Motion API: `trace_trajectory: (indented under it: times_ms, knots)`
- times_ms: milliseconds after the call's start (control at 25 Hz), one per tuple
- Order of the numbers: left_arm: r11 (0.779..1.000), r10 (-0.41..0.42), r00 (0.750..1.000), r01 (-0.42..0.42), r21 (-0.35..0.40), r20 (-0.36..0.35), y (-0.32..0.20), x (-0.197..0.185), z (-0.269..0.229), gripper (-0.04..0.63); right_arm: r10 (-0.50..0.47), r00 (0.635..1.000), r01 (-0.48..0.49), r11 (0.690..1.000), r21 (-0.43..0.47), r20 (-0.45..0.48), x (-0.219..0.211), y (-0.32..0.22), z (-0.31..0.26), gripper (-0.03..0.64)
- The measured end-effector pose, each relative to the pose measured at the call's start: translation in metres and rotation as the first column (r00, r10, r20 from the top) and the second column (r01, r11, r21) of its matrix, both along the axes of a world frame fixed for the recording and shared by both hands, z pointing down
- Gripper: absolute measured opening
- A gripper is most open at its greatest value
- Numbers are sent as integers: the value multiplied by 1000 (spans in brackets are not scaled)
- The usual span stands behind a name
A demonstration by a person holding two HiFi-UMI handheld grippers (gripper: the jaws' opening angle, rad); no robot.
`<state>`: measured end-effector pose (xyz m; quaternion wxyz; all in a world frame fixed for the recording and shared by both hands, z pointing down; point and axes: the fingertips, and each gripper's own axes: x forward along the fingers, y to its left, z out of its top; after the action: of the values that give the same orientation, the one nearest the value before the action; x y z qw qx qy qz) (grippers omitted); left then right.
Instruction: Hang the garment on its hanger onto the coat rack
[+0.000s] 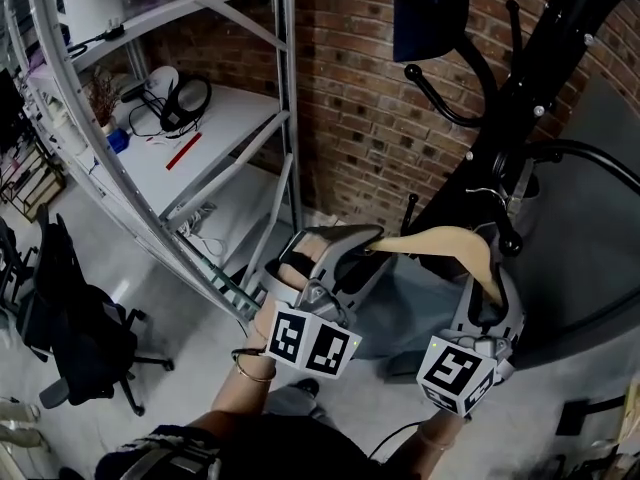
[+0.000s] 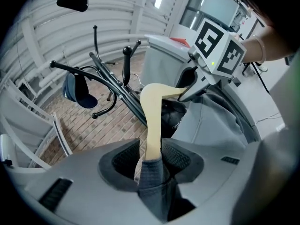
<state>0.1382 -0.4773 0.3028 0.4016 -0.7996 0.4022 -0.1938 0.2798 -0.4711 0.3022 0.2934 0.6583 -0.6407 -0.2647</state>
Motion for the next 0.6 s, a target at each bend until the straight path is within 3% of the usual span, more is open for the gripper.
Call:
trace_trajectory:
  times_ms: [600]
  knots:
    - [999, 30, 998, -27, 45, -64, 70, -13, -26, 129, -44, 999, 42, 998, 54, 27, -19, 70, -24, 115]
